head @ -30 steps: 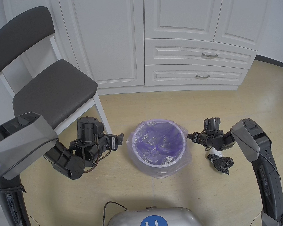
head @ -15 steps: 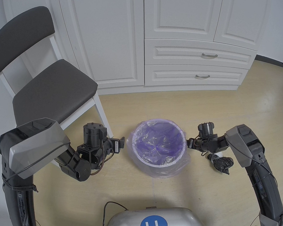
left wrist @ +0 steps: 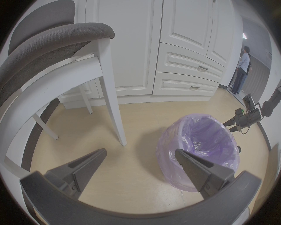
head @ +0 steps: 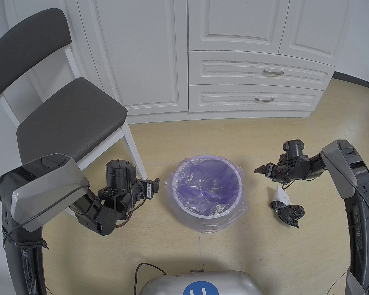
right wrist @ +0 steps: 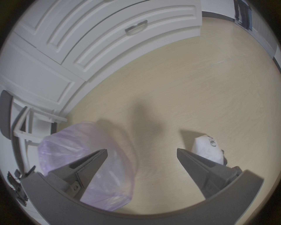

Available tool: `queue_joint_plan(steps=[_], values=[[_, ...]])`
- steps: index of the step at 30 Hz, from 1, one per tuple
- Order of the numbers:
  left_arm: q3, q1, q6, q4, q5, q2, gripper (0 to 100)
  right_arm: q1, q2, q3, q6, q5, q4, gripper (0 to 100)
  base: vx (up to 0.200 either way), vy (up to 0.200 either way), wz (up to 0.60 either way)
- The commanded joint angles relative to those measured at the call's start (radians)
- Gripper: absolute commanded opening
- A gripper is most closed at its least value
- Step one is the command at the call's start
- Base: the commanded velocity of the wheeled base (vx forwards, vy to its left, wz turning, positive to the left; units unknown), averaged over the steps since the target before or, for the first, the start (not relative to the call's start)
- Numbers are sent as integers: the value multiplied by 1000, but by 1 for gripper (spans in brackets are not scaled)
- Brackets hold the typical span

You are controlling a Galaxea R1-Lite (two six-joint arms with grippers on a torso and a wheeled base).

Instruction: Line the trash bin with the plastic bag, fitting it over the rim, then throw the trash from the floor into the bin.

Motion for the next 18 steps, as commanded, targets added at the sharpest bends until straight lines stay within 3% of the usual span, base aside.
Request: queue_joint_plan(steps=[1, 8, 13, 18], values=[[3, 3, 0, 0, 0, -11, 100, 15, -93, 77, 2, 58, 6, 100, 0, 0, 0], [3, 3, 0, 0, 0, -10, 100, 85, -33, 80, 9, 64, -11, 100, 0, 0, 0], [2, 3, 0, 0, 0, -8, 100, 107, 22, 14, 86, 59, -34, 100, 0, 0, 0], [2, 1, 0, 0, 0, 0, 100, 123, 116, -86, 94, 0, -37, 100, 0, 0, 0]])
